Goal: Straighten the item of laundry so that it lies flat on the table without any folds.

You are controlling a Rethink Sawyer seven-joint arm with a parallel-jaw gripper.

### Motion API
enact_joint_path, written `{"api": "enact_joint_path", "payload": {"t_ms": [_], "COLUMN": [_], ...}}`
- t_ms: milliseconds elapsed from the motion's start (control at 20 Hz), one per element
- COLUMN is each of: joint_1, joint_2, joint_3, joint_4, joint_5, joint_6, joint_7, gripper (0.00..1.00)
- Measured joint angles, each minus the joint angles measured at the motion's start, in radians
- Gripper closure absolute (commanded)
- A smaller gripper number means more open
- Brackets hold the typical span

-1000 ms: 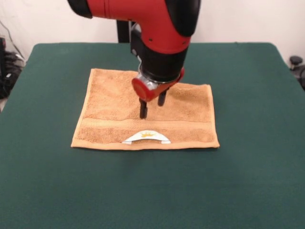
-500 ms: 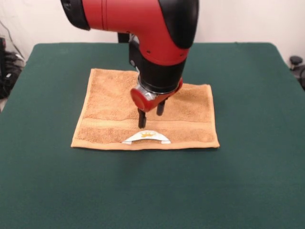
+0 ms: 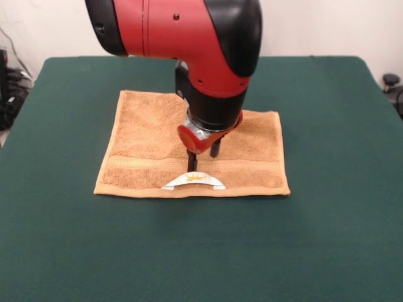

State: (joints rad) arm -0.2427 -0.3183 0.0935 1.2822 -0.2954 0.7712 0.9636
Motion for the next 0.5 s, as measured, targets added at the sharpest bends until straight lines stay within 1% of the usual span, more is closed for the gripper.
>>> {"api": "enact_joint_path", "payload": {"t_ms": [500], "joint_1": [-0.005], "joint_2": [-0.017], "joint_3": [-0.004], "joint_4": [0.051], "joint_5": [0.000], "joint_6": [-0.089], "joint_7": [0.000], "gripper": [0.00]}}
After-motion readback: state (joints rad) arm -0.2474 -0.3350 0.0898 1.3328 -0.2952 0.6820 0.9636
